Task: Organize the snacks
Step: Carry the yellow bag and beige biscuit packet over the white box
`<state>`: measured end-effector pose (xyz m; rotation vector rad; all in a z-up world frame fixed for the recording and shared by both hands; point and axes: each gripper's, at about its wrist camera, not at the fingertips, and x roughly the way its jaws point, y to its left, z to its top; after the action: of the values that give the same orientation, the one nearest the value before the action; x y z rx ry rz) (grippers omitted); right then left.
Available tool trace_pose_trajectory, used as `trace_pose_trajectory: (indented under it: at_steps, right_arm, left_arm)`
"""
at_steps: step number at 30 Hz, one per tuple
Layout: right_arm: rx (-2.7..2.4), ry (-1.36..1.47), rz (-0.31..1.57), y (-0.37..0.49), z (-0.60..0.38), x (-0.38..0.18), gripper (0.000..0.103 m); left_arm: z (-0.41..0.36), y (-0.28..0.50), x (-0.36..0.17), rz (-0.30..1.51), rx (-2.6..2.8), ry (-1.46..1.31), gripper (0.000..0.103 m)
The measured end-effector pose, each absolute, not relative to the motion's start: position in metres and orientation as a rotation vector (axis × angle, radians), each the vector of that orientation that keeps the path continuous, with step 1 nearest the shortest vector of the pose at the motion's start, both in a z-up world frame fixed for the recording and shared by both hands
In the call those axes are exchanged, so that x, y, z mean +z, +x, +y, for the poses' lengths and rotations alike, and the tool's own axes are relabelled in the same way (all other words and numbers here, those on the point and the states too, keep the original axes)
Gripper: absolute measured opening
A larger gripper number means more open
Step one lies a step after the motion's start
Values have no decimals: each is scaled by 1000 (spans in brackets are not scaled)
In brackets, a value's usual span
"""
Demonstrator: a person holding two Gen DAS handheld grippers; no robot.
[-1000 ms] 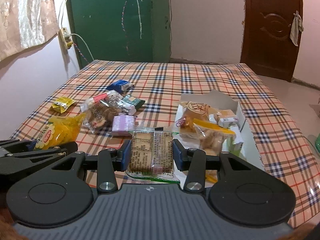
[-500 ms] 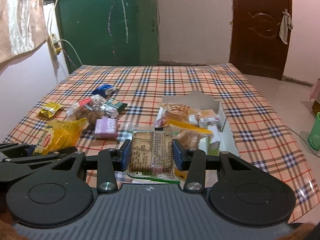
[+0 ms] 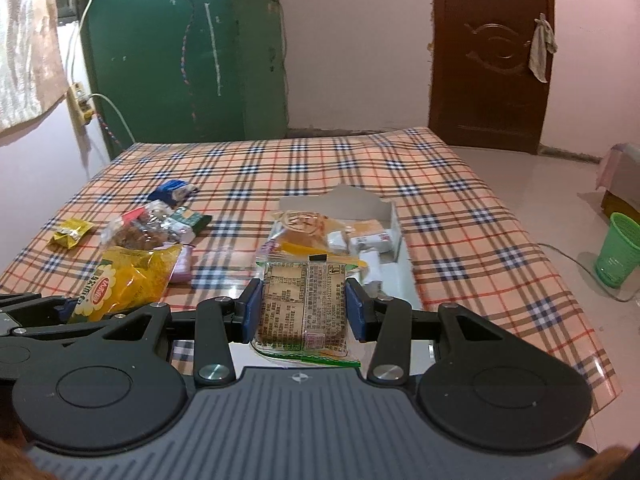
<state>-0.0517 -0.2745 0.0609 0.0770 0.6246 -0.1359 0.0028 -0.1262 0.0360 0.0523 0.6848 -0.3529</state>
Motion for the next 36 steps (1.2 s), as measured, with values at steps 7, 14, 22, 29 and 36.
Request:
trace_pose_trajectory:
  at_steps: [7, 14, 22, 29, 36]
  right_arm:
    - [-178, 85, 619, -60, -287, 62, 54]
    - [-205, 96, 621, -72, -296, 64, 54]
    - [-226, 105, 630, -78, -302, 62, 54]
    - [-227, 116, 656, -82, -307, 55, 54]
    - [-228, 122, 677, -78, -306, 47, 54]
  left_arm:
    - [-143, 2, 35, 689, -388, 69, 35]
    - [-155, 1, 32, 698, -412, 87, 35]
    - [-166, -2, 26, 713, -444, 103, 35]
    - [-173, -4, 18, 733, -475, 109, 35]
    - [-178, -5, 12, 753, -501, 116, 35]
